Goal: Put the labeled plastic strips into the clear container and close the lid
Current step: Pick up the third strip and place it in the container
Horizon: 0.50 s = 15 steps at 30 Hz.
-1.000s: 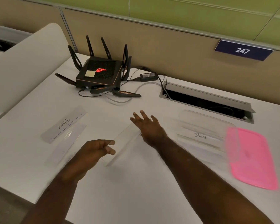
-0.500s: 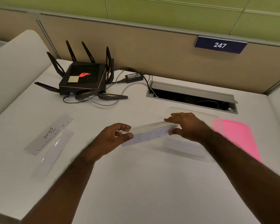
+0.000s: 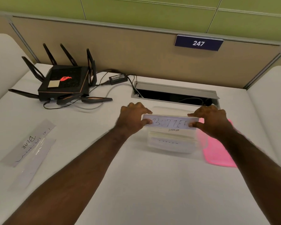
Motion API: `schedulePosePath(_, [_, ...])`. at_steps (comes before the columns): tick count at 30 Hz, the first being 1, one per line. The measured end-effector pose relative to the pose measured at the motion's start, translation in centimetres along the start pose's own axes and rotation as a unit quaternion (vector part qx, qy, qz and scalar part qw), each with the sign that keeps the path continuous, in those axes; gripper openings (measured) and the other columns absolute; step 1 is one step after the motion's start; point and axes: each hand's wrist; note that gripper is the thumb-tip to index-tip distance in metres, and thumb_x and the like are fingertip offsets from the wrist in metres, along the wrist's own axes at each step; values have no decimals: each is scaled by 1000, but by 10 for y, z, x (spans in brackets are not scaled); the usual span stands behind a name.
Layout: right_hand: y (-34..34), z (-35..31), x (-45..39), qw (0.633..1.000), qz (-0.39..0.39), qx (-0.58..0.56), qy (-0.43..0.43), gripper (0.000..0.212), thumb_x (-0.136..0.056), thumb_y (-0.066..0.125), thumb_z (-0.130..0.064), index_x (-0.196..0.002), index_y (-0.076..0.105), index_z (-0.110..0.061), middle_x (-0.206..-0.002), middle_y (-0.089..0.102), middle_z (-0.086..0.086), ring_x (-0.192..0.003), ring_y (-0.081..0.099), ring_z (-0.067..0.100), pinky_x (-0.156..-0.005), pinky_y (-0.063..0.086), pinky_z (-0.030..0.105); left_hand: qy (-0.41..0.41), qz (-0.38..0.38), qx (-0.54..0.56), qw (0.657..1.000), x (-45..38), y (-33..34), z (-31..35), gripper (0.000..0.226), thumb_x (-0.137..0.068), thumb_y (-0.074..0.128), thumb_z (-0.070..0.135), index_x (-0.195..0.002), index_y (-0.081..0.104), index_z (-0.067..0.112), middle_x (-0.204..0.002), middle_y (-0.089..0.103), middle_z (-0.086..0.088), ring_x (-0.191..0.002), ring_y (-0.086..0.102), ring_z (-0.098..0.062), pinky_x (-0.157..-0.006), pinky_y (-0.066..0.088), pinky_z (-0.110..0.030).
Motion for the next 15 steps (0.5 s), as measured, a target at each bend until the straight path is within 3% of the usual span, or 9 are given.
schedulePosePath(3, [4,8,3,998,-14,34,50,44,-78,67,-58,-117,67,-39,-121,65,-9,-122,47,24,-90,30,43,17,-7,-70,997,-15,12,14,42,-83,59,55,-120,64,35,-121,61,7,-110,50,-21,-88,30,-39])
schedulePosePath(6, [11,12,7,994,-18,74,79,44,-77,67,-59,-115,67,-38,-121,66,-10,-115,49,22,-87,29,42,25,-16,-127,991,-26,27,25,41,-83,58,55,-119,63,35,-121,62,8,-109,50,-21,-86,29,-39])
schedulePosePath(15, [28,16,2,984,-17,161,72,41,-74,72,-55,-107,71,-30,-107,73,-4,-105,54,24,-88,29,41,56,-48,-258,963,-47,52,43,36,-87,60,47,-115,66,24,-113,67,1,-110,49,-26,-93,29,-42])
Point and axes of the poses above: each hand's wrist, its own x-axis away from the middle knuckle, its own y-axis out of the palm, z = x × y
